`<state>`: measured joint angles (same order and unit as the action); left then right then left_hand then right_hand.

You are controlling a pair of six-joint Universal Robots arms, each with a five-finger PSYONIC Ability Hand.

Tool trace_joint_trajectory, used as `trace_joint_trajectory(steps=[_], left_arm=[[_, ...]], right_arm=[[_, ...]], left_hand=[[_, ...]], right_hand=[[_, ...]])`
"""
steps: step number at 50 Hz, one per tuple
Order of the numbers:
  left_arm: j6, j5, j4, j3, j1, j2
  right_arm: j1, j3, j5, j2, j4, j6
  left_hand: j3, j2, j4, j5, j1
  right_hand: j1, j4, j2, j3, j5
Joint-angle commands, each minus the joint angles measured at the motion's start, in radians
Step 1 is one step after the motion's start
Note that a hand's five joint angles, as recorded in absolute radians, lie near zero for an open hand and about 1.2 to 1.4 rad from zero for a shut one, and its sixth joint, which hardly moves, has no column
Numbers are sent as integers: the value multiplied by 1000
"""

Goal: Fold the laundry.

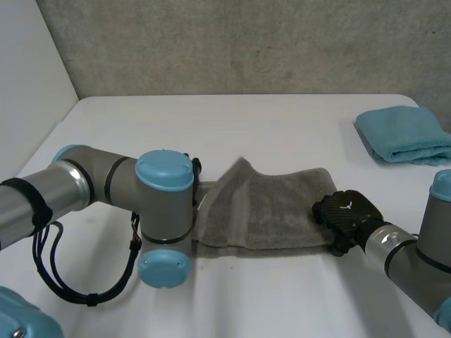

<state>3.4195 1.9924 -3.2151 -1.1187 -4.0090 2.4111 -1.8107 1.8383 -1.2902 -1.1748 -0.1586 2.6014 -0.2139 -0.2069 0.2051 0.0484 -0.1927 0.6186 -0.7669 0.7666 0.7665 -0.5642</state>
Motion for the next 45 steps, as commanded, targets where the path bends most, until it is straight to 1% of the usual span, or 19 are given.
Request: trace_joint_trajectory(steps=[1,6,9,13,17,18,21,22,25,26,29,30,33,34,37,38,41,45], left_arm=[[-3,-49,3,-42,11,-30],[-5,-64,3,-47,14,-38],[-5,-64,3,-49,25,-47],[-3,-63,3,-75,39,-76],[-5,-61,1,-128,38,-138],[-5,-61,0,-142,34,-151],[-5,-63,-8,-194,22,-208],[-5,-63,-8,-207,18,-224],[-5,-66,-9,-256,-15,-280],[-5,-66,-11,-263,-21,-293],[-5,-69,-14,-296,-45,-337],[-5,-72,-15,-305,-51,-346],[-3,-73,-29,-332,-71,-382],[-3,-73,-31,-340,-77,-391],[-3,-73,-38,-371,-101,-417],[-3,-73,-40,-378,-104,-423],[-3,-75,-46,-406,-104,-438],[-3,-75,-57,-426,-102,-448]], right_arm=[[5,1,2,9,-1,-1],[8,3,0,9,-4,-3],[10,7,-1,9,-13,-3],[8,19,-17,0,-36,-7],[10,22,-66,-11,-56,-62],[8,22,-99,-22,-55,-116],[4,13,-153,-40,-56,-234],[-4,6,-190,-49,-61,-324],[-18,-13,-225,-54,-68,-447],[-53,-43,-237,-54,-74,-504],[-169,-94,-238,-46,-79,-566],[-249,-126,-233,-43,-82,-592],[-350,-169,-219,-20,-87,-606],[-402,-188,-201,10,-90,-609],[-467,-200,-153,53,-93,-618],[-504,-200,-118,75,-90,-632],[-541,-188,-86,93,-85,-652],[-547,-148,-57,84,-88,-639]], left_hand=[[-32,-39,41,23,-53],[-26,-33,35,17,-47],[-23,-30,32,14,-44],[-20,-27,29,11,-41],[-20,-27,29,11,-41],[-20,-27,29,11,-41],[-17,-24,26,8,-38],[-17,-24,26,8,-38],[-14,-21,23,5,-36],[-14,-21,23,5,-35],[-6,-13,14,-4,-27],[-3,-10,11,-6,-24],[-3,-10,11,-7,-24],[0,-7,8,-9,-21],[0,-7,8,-9,-21],[0,-7,8,-9,-21],[3,-4,6,-12,-18],[9,2,0,-18,-12]], right_hand=[[291,-143,143,144,-171],[321,-172,173,173,-200],[385,-237,237,237,-265],[777,-628,629,629,-656],[778,-629,630,630,-657],[778,-629,630,630,-657],[778,-629,630,630,-657],[778,-629,630,630,-657],[778,-629,630,630,-657],[778,-629,630,630,-657],[778,-629,630,630,-657],[778,-629,630,630,-657],[778,-629,630,630,-657],[778,-629,630,630,-657],[778,-629,630,630,-657],[778,-629,630,630,-657],[778,-629,630,630,-657],[132,17,-16,-16,-12]])
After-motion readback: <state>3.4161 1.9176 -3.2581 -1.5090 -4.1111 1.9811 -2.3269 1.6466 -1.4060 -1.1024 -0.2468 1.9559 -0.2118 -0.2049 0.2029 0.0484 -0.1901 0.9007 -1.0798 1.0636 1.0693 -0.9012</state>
